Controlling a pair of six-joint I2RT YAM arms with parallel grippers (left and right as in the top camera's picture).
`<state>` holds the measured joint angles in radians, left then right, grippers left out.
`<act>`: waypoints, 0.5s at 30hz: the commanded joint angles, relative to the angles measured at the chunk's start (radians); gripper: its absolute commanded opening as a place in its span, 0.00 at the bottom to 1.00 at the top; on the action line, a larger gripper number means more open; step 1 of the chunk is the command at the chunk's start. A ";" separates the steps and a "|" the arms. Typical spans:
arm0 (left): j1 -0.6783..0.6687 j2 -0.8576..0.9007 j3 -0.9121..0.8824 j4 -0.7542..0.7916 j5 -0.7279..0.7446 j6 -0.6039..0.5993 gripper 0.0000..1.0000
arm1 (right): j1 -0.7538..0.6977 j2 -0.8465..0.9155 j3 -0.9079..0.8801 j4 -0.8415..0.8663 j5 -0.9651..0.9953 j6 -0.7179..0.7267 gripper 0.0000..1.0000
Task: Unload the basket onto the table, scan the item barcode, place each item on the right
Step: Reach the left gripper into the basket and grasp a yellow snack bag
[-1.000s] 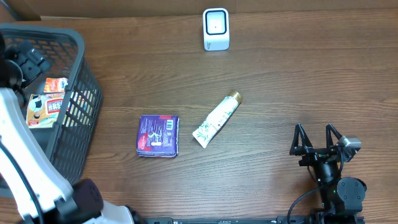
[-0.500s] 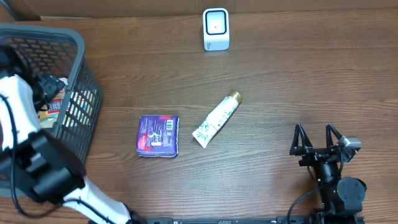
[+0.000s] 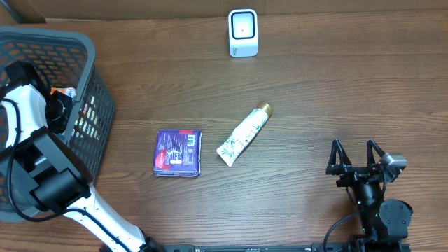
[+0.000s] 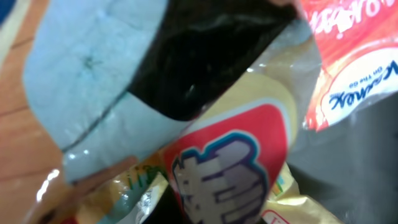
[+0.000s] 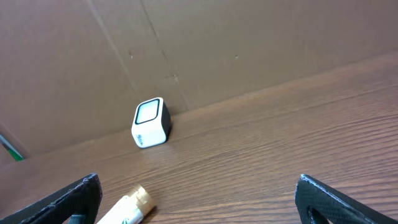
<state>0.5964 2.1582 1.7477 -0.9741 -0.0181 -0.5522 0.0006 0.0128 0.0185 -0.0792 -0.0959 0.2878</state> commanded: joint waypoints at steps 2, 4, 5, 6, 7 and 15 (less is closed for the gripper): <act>-0.001 -0.013 0.032 -0.098 0.016 -0.017 0.04 | 0.004 -0.008 -0.011 0.004 0.009 0.000 1.00; 0.000 -0.081 0.092 -0.162 0.011 0.013 0.04 | 0.004 -0.008 -0.011 0.004 0.009 0.000 1.00; 0.000 -0.121 0.128 -0.196 0.009 0.031 0.04 | 0.004 -0.008 -0.011 0.004 0.009 0.000 1.00; 0.000 -0.164 0.169 -0.232 0.008 0.050 0.04 | 0.004 -0.008 -0.011 0.004 0.009 0.000 1.00; 0.000 -0.202 0.205 -0.261 0.007 0.064 0.04 | 0.004 -0.008 -0.011 0.004 0.009 0.000 1.00; -0.002 -0.537 0.521 -0.360 -0.137 0.164 0.04 | 0.004 -0.008 -0.011 0.004 0.009 0.000 1.00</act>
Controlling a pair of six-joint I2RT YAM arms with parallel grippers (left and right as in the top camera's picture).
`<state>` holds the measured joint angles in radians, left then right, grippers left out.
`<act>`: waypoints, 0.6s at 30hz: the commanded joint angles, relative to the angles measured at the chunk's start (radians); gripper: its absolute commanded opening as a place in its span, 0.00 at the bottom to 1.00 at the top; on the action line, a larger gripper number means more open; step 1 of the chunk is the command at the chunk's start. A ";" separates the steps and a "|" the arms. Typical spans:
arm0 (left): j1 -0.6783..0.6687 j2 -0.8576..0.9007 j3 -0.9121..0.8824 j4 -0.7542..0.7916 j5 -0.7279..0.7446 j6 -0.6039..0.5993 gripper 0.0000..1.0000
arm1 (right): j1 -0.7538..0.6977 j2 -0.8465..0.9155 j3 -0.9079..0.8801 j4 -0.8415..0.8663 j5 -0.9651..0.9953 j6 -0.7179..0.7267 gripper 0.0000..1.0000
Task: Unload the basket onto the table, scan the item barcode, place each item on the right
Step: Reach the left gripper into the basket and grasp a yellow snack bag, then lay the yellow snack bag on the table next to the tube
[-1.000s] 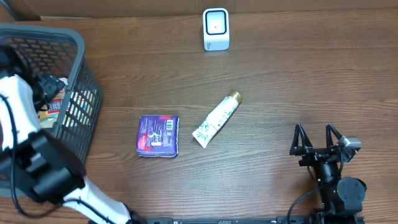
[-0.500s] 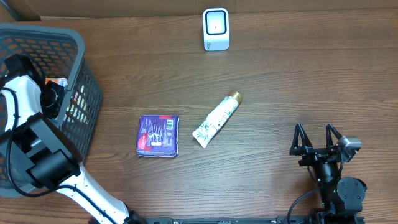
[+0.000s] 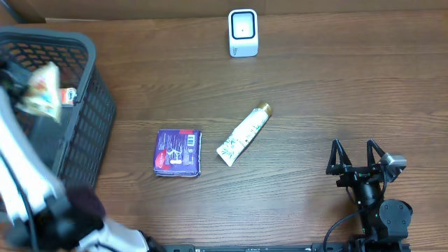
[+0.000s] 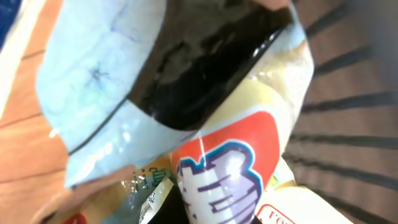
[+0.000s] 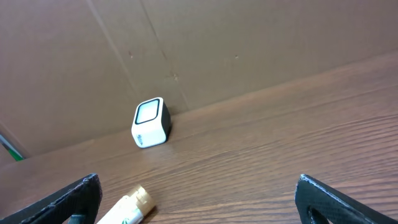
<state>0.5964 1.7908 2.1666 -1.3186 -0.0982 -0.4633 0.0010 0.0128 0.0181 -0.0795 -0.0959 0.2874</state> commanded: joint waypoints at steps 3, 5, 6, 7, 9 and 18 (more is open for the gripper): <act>-0.018 -0.275 0.133 -0.026 0.231 0.227 0.04 | 0.004 -0.008 -0.010 0.005 0.009 0.000 1.00; -0.074 -0.320 0.133 -0.061 0.414 0.299 0.04 | 0.004 -0.008 -0.010 0.005 0.009 0.000 1.00; -0.119 -0.328 0.132 -0.085 0.459 0.332 0.04 | 0.004 -0.008 -0.010 0.005 0.009 0.000 1.00; -0.178 -0.329 0.132 -0.115 0.470 0.356 0.04 | 0.004 -0.008 -0.010 0.005 0.009 0.000 1.00; -0.349 -0.317 0.098 -0.166 0.411 0.375 0.05 | 0.004 -0.008 -0.010 0.005 0.009 0.000 1.00; -0.916 -0.236 -0.490 0.174 -0.057 0.094 0.04 | 0.004 -0.008 -0.010 0.005 0.009 0.000 1.00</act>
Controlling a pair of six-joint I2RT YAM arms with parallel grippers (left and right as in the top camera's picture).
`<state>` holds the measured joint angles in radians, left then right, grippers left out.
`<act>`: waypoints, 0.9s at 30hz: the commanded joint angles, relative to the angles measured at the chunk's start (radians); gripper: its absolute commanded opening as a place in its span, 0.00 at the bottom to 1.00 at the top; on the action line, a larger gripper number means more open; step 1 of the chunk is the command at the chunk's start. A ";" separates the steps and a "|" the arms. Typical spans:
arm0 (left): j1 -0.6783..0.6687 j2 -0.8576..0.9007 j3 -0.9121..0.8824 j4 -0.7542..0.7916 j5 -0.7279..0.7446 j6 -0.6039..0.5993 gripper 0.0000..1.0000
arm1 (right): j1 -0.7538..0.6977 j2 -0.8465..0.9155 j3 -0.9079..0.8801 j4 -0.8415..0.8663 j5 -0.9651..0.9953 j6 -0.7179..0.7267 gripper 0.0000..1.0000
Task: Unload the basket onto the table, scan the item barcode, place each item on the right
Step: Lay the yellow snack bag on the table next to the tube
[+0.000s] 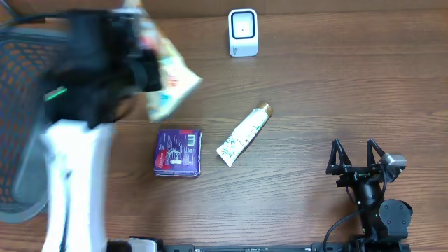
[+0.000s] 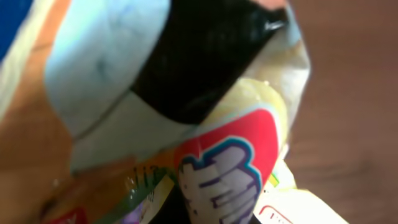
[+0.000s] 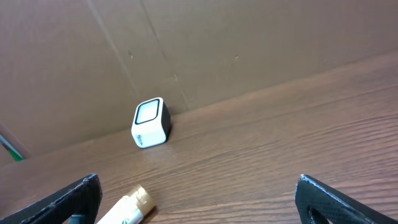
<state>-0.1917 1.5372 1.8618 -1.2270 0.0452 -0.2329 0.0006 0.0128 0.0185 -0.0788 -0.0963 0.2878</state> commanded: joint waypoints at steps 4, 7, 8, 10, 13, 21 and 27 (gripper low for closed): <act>-0.236 0.105 -0.456 0.315 -0.213 -0.229 0.04 | 0.004 -0.008 -0.011 0.004 0.010 0.000 1.00; -0.279 0.181 -0.583 0.420 -0.253 -0.306 0.04 | 0.004 -0.008 -0.011 0.004 0.010 0.000 1.00; -0.288 0.201 -0.603 0.432 -0.282 -0.331 0.04 | 0.004 -0.008 -0.011 0.004 0.010 0.000 1.00; -0.294 0.218 -0.608 0.430 -0.333 -0.351 0.04 | 0.004 -0.008 -0.011 0.004 0.010 0.000 1.00; -0.291 0.188 -0.554 0.388 -0.414 -0.345 0.61 | 0.004 -0.008 -0.011 0.004 0.010 0.000 1.00; -0.156 0.025 0.183 0.006 -0.508 -0.119 1.00 | 0.004 -0.008 -0.011 0.004 0.010 0.000 1.00; 0.260 0.015 0.647 -0.190 -0.470 -0.030 1.00 | 0.004 -0.008 -0.011 0.004 0.010 0.000 1.00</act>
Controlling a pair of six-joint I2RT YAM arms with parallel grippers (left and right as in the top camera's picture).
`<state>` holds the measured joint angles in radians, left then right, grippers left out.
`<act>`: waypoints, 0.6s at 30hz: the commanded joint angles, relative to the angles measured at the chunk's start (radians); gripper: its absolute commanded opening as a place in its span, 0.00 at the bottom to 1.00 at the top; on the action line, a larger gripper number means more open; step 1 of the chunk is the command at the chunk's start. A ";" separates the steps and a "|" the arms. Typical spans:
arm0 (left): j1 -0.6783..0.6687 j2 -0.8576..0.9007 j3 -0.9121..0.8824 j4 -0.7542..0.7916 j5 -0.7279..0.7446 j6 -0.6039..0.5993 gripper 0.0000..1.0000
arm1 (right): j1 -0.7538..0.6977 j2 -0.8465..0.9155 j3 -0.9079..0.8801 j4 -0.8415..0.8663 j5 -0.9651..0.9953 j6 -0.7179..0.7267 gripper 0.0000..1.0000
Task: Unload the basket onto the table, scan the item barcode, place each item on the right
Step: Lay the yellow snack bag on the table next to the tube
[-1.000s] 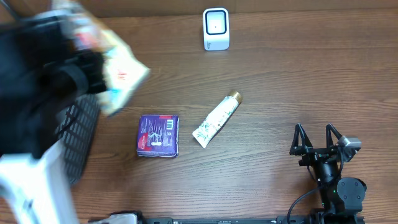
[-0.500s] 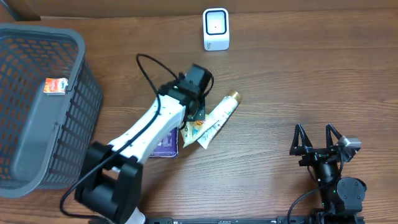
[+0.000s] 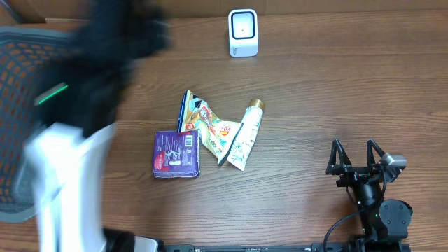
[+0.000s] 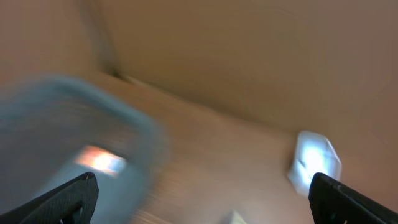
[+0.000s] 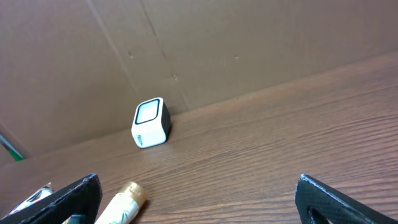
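Observation:
A crumpled yellow snack packet (image 3: 208,127) lies on the table between the purple box (image 3: 177,152) and the white tube (image 3: 244,135), touching both. The white scanner (image 3: 243,33) stands at the far edge, and also shows in the right wrist view as scanner (image 5: 151,122). My left arm (image 3: 105,63) is a blur at the upper left. Its gripper (image 4: 202,199) is open and empty, with the blurred scanner (image 4: 317,163) ahead to its right. My right gripper (image 5: 199,199) stands open at the near right, well clear of the items.
A dark mesh basket (image 3: 21,119) takes up the left side, with something orange inside in the blurred left wrist view. A cardboard wall (image 5: 249,43) backs the table behind the scanner. The tube's gold cap (image 5: 135,194) points toward the scanner.
My left gripper was shut on the snack packet above the table. Now it is open and the packet lies between the purple box and the tube. The tube has shifted slightly.
My left gripper was down in the basket, shut on the snack packet. Then it held the packet above the basket, then over the table left of the scanner. Now the packet rests on the table and the gripper is empty. The right arm stayed still.

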<state>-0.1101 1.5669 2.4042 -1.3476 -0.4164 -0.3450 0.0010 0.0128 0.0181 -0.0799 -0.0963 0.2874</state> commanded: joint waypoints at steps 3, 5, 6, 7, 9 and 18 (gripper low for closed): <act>0.461 -0.010 0.090 -0.108 0.130 0.087 1.00 | 0.004 -0.008 -0.010 0.005 0.010 0.000 1.00; 0.611 0.009 0.036 -0.111 0.276 0.087 1.00 | 0.004 -0.008 -0.010 0.005 0.010 0.000 1.00; 0.669 0.028 -0.003 -0.100 0.334 0.087 1.00 | 0.004 -0.008 -0.010 0.005 0.010 0.000 1.00; 0.700 0.043 -0.036 -0.089 0.344 0.086 1.00 | 0.004 -0.008 -0.010 0.005 0.010 0.000 1.00; 0.741 0.090 -0.133 -0.048 0.339 0.075 1.00 | 0.004 -0.008 -0.010 0.005 0.010 0.000 1.00; 0.720 0.288 -0.550 0.244 0.364 0.205 0.98 | 0.004 -0.008 -0.010 0.005 0.010 0.000 1.00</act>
<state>0.6395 1.8370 1.9575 -1.1973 -0.1047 -0.2665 0.0010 0.0128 0.0181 -0.0795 -0.0963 0.2878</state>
